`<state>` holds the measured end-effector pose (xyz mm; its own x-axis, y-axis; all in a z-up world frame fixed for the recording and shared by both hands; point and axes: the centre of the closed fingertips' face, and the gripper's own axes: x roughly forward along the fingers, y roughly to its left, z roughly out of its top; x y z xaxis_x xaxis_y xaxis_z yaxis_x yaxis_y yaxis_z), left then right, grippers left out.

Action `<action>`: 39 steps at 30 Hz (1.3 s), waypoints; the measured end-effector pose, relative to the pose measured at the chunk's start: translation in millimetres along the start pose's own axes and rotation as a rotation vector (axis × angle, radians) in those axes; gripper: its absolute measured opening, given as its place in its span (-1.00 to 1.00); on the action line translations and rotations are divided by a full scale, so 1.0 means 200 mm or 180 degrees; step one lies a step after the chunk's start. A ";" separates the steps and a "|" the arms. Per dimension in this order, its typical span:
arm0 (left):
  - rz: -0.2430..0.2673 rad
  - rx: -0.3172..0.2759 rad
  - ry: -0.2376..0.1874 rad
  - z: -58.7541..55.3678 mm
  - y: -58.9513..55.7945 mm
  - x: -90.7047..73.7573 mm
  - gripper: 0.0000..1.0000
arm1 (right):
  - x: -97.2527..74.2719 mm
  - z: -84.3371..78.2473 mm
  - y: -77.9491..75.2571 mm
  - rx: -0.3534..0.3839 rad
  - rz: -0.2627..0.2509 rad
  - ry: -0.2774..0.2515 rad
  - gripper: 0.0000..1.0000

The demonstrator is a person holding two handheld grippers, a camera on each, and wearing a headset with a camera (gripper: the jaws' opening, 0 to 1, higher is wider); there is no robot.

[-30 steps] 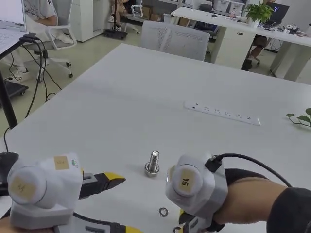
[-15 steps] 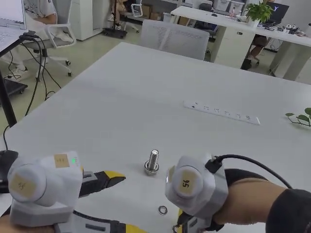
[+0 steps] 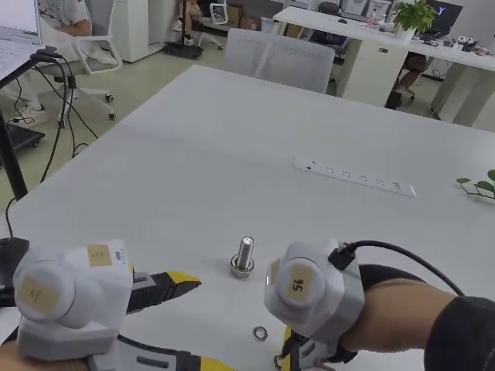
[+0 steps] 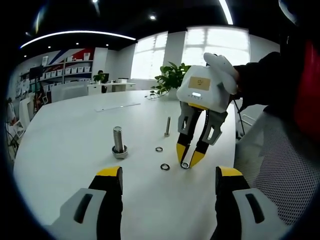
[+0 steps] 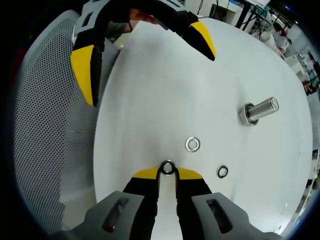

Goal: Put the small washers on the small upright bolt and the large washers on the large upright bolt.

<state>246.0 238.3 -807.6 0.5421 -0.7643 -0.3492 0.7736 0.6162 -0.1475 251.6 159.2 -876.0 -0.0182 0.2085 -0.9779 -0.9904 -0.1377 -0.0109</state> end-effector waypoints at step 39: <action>0.0023 -0.0009 -0.0015 0.01 0.01 0.00 0.50 | 0.00 0.03 -0.01 -0.0052 -0.0005 -0.0023 -0.73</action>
<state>247.2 238.8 -806.0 0.5493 -0.7606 -0.3459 0.7687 0.6223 -0.1476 252.4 164.3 -874.8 -0.0177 0.2156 -0.9763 -0.9881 -0.1531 -0.0159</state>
